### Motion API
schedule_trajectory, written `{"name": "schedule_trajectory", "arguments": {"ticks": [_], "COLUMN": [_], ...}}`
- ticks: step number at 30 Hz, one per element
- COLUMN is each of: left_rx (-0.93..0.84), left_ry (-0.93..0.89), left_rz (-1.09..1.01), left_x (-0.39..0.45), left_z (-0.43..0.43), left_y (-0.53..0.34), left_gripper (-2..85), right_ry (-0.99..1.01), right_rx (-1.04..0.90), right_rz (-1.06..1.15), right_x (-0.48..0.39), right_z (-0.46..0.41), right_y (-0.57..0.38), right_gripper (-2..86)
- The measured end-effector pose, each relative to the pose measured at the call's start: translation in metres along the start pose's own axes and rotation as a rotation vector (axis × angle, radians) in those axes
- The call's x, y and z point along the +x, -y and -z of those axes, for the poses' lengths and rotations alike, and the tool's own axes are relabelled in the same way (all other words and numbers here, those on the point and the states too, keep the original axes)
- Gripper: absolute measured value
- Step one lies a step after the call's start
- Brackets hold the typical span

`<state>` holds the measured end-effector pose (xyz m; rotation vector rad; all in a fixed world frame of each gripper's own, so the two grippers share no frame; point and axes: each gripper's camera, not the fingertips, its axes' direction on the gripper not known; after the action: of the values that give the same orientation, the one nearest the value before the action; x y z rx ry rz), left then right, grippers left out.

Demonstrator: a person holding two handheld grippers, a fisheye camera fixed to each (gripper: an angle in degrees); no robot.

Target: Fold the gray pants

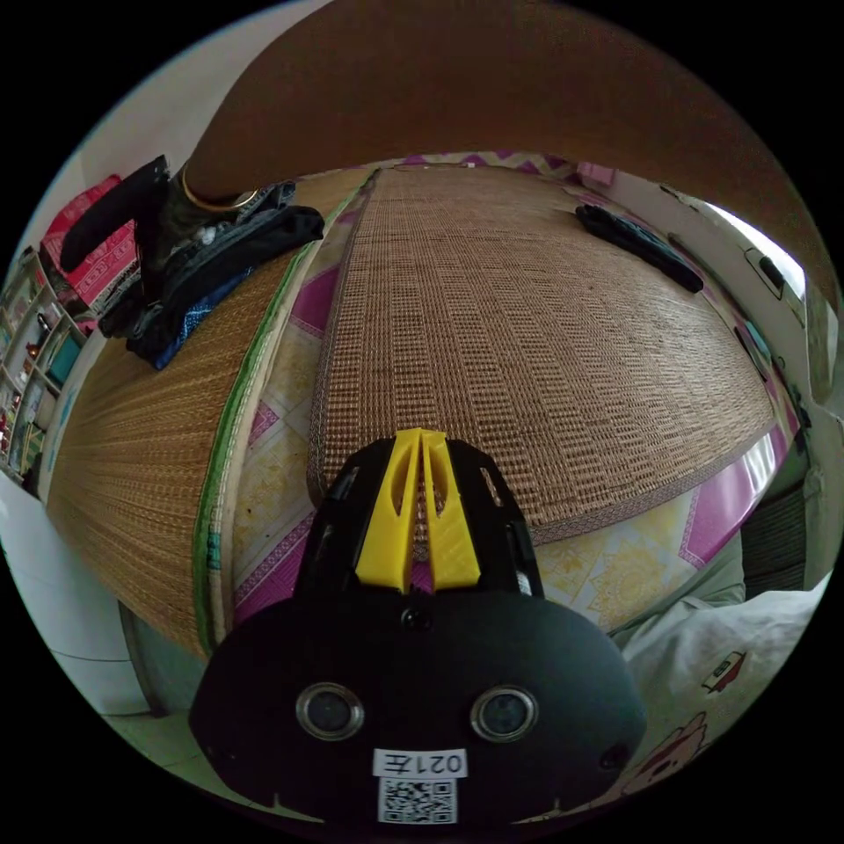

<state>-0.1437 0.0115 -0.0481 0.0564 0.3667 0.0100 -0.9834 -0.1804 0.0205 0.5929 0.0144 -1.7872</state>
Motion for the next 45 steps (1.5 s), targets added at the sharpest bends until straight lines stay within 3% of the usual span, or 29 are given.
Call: {"name": "schedule_trajectory", "arguments": {"ticks": [8,15,19,25,33,38,42,45], "left_rx": [-0.001,-0.002,0.005,0.062,0.103,0.079,0.093,0.099], "left_ry": [0.004,-0.002,-0.022,-0.157,-0.277,-0.23,-0.266,-0.288], "left_rz": [0.0,0.005,0.026,0.055,0.134,0.12,0.154,0.157], "left_x": [-0.002,-0.007,-0.016,-0.017,-0.025,-0.026,-0.032,-0.028], "left_z": [0.01,0.018,0.023,0.046,0.072,0.078,0.081,0.081], "left_y": [-0.001,-0.001,-0.001,-0.003,-0.009,-0.027,-0.035,-0.035], "left_gripper": [-1.0,-1.0,-1.0,-1.0,-1.0,-1.0,-1.0,-1.0], "right_ry": [0.039,-0.041,-0.141,-0.196,0.128,0.072,0.2,0.164], "right_rx": [0.047,0.014,-0.08,-0.308,-0.596,-0.455,-0.322,-0.33], "right_rz": [-0.564,-0.688,-0.706,-0.633,-0.542,-0.725,-0.818,-0.827], "right_x": [0.116,0.199,0.205,0.136,-0.11,-0.132,-0.138,-0.147], "right_z": [0.067,0.184,0.258,0.343,0.236,0.284,0.325,0.318], "right_y": [-0.03,-0.155,-0.23,-0.319,-0.371,-0.417,-0.447,-0.459], "right_gripper": [4.7,4.2,4.2,4.6,5.1,6.9,13.7,15.2]}}
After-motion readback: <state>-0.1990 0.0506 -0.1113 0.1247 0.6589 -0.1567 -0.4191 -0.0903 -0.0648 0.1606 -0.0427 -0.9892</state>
